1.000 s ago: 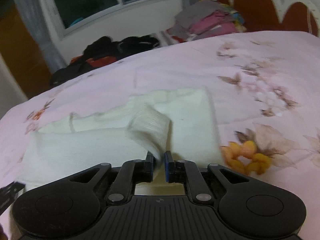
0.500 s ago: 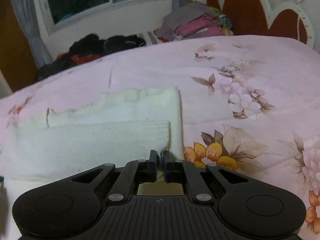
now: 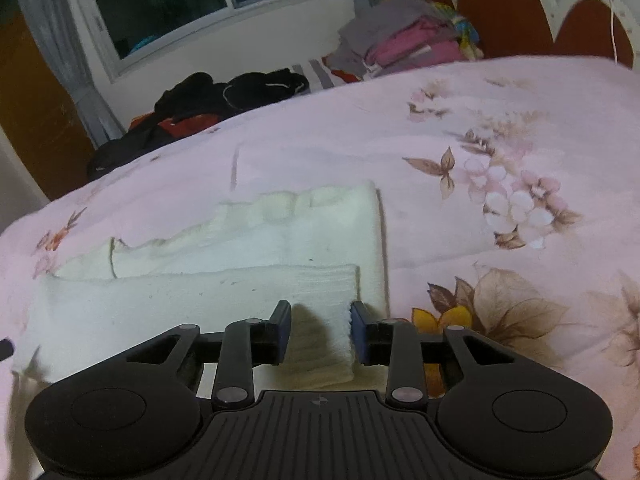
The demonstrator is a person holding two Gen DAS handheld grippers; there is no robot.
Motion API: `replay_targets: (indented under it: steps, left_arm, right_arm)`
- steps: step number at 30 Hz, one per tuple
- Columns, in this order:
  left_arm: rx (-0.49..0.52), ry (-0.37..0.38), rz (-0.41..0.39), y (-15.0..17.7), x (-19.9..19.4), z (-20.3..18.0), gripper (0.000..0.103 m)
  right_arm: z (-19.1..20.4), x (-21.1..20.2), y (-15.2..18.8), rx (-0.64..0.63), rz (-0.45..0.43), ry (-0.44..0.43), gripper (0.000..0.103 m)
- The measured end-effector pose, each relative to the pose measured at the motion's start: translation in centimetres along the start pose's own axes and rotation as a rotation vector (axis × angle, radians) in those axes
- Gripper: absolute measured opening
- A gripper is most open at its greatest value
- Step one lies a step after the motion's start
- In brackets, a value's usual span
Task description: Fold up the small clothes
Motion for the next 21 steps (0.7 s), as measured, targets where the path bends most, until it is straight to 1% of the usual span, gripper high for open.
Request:
replay_targets:
  steps: [4, 6, 7, 8, 9, 10, 11, 13, 15, 16, 17, 18, 19, 20, 21]
  left_arm:
    - [-0.114, -0.004, 0.036, -1.7, 3.7, 1.1, 0.048]
    - [-0.135, -0.010, 0.044, -2.1, 5.0, 1.5, 0.045]
    - [-0.143, -0.009, 0.050, -2.1, 5.5, 1.6, 0.041]
    - [-0.151, 0.001, 0.055, -2.1, 5.8, 1.7, 0.035]
    - [-0.151, 0.008, 0.057, -2.0, 6.1, 1.7, 0.032]
    - [-0.146, 0.013, 0.055, -1.9, 6.2, 1.6, 0.025]
    - [-0.140, 0.020, 0.048, -1.8, 6.1, 1.5, 0.016]
    - [-0.124, 0.028, 0.031, -1.6, 5.9, 1.3, 0.010]
    - [-0.110, 0.031, -0.006, -1.6, 5.4, 1.2, 0.009]
    - [-0.104, 0.023, -0.026, -1.6, 5.2, 1.3, 0.008]
    - [-0.097, 0.007, -0.040, -1.5, 5.2, 1.4, 0.008]
    - [-0.094, -0.013, -0.041, -1.2, 5.6, 1.7, 0.008]
    - [-0.093, -0.012, -0.045, -1.1, 5.8, 1.8, 0.008]
    - [-0.076, -0.017, -0.052, -1.1, 5.7, 1.6, 0.008]
    - [-0.052, -0.025, -0.056, -1.1, 5.6, 1.3, 0.009]
  right_arm:
    - [0.2, 0.0, -0.4, -0.009, -0.020, -0.009, 0.033]
    - [0.3, 0.0, -0.5, -0.027, -0.030, 0.002, 0.018]
    - [0.4, -0.1, -0.6, -0.041, -0.035, 0.014, 0.008]
    - [0.4, -0.1, -0.7, -0.050, -0.042, 0.019, 0.007]
    - [0.5, -0.1, -0.8, -0.057, -0.048, 0.018, 0.007]
    - [0.6, -0.1, -1.0, -0.071, -0.056, 0.018, 0.005]
    - [0.7, -0.2, -1.1, -0.086, -0.066, 0.020, 0.005]
    - [1.2, -0.5, -1.5, -0.122, -0.103, 0.024, 0.004]
    - [1.6, -0.9, -1.9, -0.157, -0.143, 0.035, 0.004]
    - [1.8, -1.1, -2.2, -0.187, -0.171, 0.060, 0.004]
    - [1.8, -0.9, -2.2, -0.210, -0.175, 0.091, 0.004]
    - [1.4, -0.2, -2.1, -0.227, -0.154, 0.123, 0.003]
    - [0.9, 0.8, -1.7, -0.231, -0.117, 0.145, 0.001]
    - [0.4, 1.6, -1.2, -0.225, -0.083, 0.153, 0.001]
    - [0.2, 1.9, -0.8, -0.221, -0.071, 0.147, 0.001]
Point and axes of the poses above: each gripper's, at about its wrist camera, not at the fingertips, and x roughly the way its jaws point, z to its left, y to its underside, the point moved 7 cm from there along x, roughly the way its jaws point, and after that the axes turned 12 degrees about -x, right-handed, at the moved point
